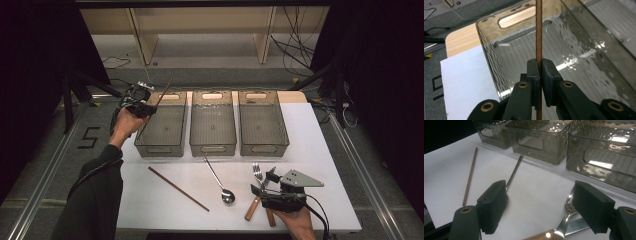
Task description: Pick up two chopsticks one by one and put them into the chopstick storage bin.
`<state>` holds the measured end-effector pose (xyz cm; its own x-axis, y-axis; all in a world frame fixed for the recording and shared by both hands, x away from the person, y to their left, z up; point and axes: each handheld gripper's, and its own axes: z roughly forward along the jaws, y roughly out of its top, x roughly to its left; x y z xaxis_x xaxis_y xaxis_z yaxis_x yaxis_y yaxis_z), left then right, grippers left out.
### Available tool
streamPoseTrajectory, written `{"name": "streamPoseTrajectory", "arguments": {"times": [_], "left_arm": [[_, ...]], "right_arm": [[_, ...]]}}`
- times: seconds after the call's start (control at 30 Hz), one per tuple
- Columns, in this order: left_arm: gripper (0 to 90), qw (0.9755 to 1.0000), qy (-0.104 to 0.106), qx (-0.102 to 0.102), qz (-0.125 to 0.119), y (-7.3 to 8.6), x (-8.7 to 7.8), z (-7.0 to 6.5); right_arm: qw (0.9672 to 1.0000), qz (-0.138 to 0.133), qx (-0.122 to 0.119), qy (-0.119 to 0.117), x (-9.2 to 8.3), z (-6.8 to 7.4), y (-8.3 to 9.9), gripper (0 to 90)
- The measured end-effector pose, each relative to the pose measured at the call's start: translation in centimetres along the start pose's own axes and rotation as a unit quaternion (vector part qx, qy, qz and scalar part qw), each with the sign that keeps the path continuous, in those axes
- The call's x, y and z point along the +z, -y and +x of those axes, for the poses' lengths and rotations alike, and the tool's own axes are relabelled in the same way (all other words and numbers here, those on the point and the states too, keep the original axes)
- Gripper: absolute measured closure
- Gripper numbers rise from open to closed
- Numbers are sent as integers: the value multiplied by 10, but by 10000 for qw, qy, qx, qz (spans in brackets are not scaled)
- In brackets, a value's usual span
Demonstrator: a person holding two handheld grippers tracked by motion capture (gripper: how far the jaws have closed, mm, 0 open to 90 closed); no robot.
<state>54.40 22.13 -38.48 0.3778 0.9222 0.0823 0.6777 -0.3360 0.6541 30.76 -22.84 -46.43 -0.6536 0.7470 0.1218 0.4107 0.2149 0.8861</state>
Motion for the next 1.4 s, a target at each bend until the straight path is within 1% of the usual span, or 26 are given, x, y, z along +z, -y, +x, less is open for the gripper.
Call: {"name": "streamPoseTrajectory", "arguments": {"times": [0.1, 0.23, 0.3, 0.37, 0.4, 0.43, 0.47, 0.5, 0.53, 0.57, 0.6, 0.67, 0.77, 0.83, 0.93, 1.0, 1.07, 1.17, 1.33, 1.4], "left_arm": [[843, 10000, 45, -55, 35, 4, 7, 0], [837, 9998, 37, -60, 163, 8, 15, -2], [831, 9997, 94, -121, 177, 11, 16, -2], [755, 9996, 160, -117, 216, 12, 16, -3], [751, 9995, 161, -84, 247, 12, 15, -3], [739, 9995, 164, -100, 259, 12, 14, -4], [704, 9994, 172, -126, 256, 11, 13, -5], [646, 9994, 216, -141, 248, 10, 10, -6], [615, 9993, 280, -136, 228, 10, 6, -6], [598, 9992, 334, -155, 156, 9, 3, -8], [569, 9991, 393, -113, 146, 8, -2, -10], [519, 9986, 497, -124, 92, 7, -10, -13], [463, 9979, 652, -28, 16, 7, -21, -20], [441, 9971, 764, 27, -23, 8, -28, -26], [402, 9961, 859, 216, -20, 10, -37, -35], [380, 9948, 950, 374, -41, 12, -43, -41], [355, 9934, 999, 552, -55, 14, -50, -47], [336, 9908, 1088, 809, -29, 19, -59, -55], [309, 9872, 1173, 1078, -30, 27, -69, -67], [304, 9861, 1198, 1149, -53, 30, -73, -73]], "right_arm": [[10000, -7, 12, -2, -1, 0, 0, 282], [10000, 0, 10, -6, -1, 0, 0, 282], [10000, -5, 18, -7, -1, 1, 0, 282], [10000, 0, 11, -9, -1, 1, 0, 282], [10000, 4, 13, -14, 0, 0, 0, 282], [10000, 5, 15, -17, 0, 0, 0, 282], [10000, 8, 16, -15, 0, 0, 0, 282], [10000, 8, 15, -12, 0, 0, 0, 282], [10000, 0, 13, -8, -1, 1, 0, 282], [10000, -6, 13, -6, -1, 1, 0, 282], [10000, -5, 14, -6, -1, 0, -1, 282], [10000, 4, 14, -5, -1, 0, 0, 282], [10000, -12, 10, -5, 0, 1, -1, 282], [10000, -14, 8, -11, -1, 1, -1, 282], [10000, -11, 9, -8, -1, 1, -1, 282], [10000, -18, 12, -4, -1, 1, -1, 282], [10000, -14, -6, -7, -1, 2, -1, 282], [10000, -20, -3, -7, -1, 2, -1, 282], [10000, -15, -2, -9, -1, 2, -1, 282], [10000, -14, -9, -14, -1, 2, -1, 282]]}}
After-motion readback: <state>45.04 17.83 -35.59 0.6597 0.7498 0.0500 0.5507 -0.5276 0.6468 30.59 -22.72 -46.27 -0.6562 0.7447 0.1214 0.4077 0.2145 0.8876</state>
